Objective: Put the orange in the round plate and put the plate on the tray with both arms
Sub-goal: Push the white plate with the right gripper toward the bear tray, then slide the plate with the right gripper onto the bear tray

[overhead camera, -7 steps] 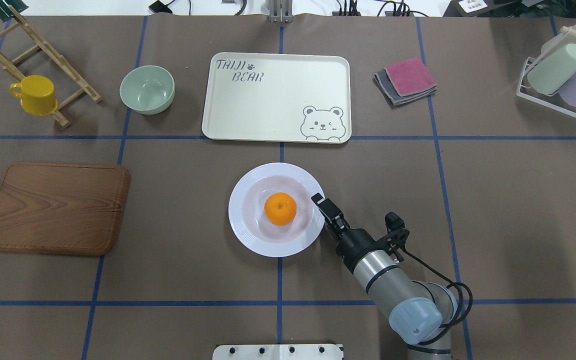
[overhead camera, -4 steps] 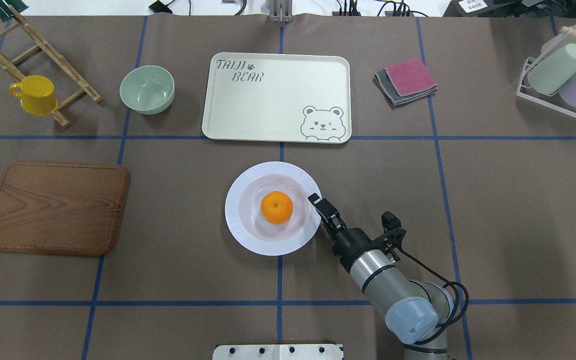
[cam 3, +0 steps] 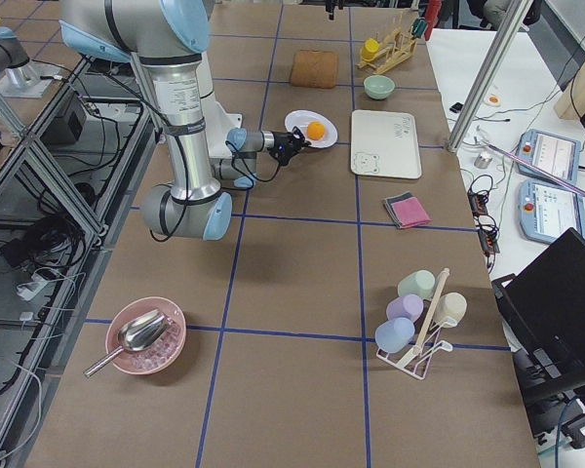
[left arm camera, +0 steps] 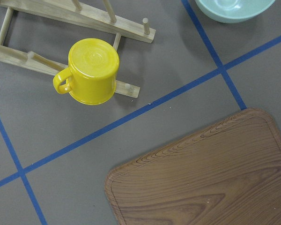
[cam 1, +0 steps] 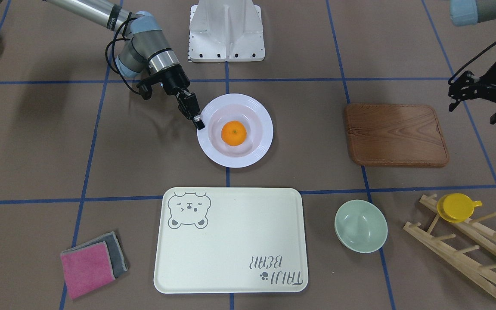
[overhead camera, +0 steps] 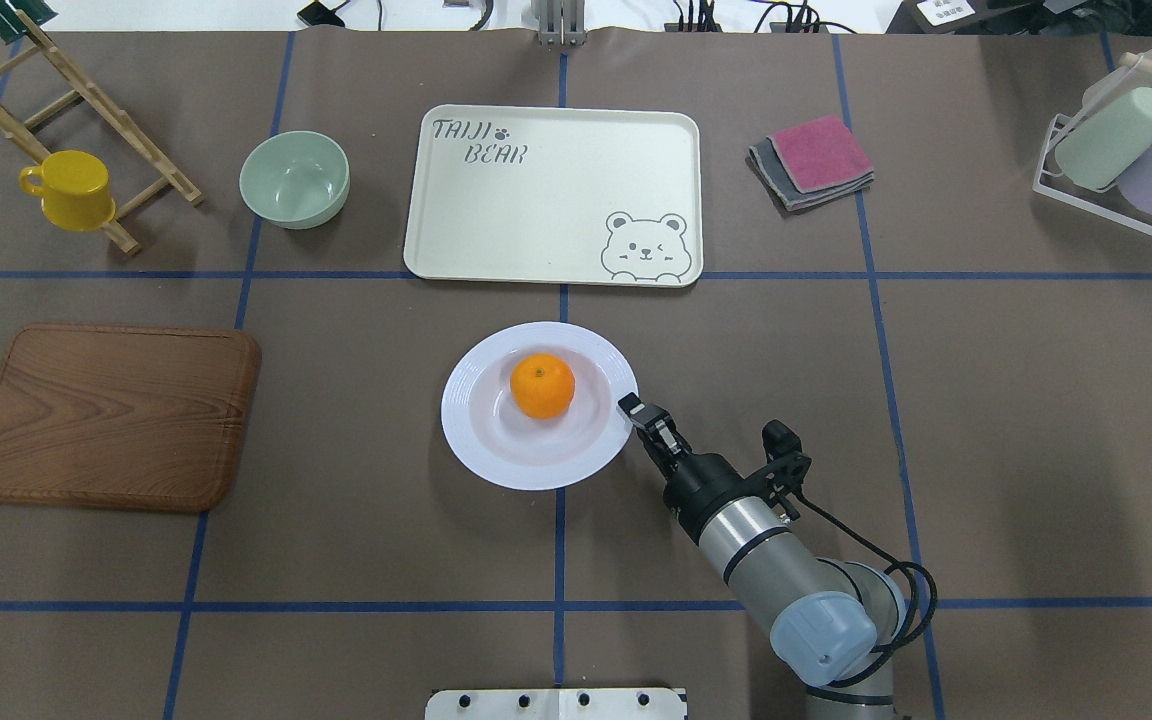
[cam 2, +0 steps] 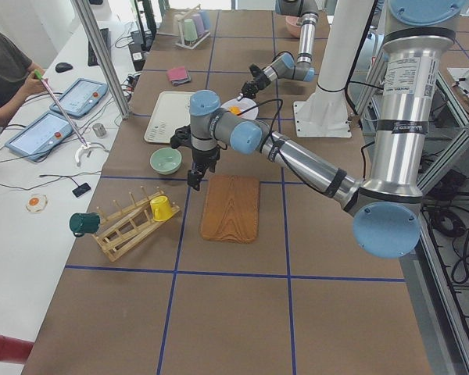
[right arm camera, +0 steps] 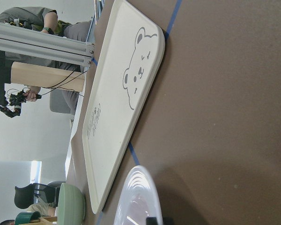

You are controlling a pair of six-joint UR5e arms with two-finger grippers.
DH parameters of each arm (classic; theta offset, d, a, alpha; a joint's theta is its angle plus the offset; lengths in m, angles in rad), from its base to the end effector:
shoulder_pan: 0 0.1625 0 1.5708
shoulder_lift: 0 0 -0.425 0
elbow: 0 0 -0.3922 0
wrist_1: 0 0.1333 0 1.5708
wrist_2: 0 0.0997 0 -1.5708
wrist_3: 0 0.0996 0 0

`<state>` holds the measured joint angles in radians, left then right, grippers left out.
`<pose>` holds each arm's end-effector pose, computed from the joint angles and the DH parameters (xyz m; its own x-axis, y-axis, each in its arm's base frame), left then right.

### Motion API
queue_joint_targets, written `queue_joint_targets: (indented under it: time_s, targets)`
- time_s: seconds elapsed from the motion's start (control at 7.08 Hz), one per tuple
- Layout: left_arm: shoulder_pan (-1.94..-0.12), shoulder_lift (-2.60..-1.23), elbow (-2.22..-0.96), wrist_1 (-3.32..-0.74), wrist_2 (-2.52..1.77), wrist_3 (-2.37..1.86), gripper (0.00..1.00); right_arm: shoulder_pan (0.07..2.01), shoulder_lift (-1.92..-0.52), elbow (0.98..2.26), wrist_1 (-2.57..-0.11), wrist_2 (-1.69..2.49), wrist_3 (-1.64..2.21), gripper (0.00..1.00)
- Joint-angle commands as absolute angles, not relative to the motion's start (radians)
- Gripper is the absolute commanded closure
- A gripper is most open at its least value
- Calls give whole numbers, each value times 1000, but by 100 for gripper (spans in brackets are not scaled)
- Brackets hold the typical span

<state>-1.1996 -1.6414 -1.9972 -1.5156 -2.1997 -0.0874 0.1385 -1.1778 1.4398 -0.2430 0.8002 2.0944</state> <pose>0.1115 -0.4924 0.4296 0.6885 0.4522 -0.5671 -0.2688 0.8853 0.3795 -0.5773 -0.2851 0.3525 -0.4107 0.3050 0.8593 -0.6737 0.5335 -0.5114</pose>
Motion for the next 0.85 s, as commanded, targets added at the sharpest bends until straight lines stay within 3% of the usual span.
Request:
queue_joint_targets:
  time_s: [0.0,0.42,0.71]
  targets:
    - [-1200,-1641,-1997,-1516,-2200,-87,1,164,-1149,1450,-241,795,2108,100]
    - [-1203,-1641,-2012,-1516,-2213,-89,1,305,-1124,1419,-248,795,2180,100]
    - [-1230,-1618,-2046,-1516,-2247,-95,1,406,-969,1222,-256,798,2219,100]
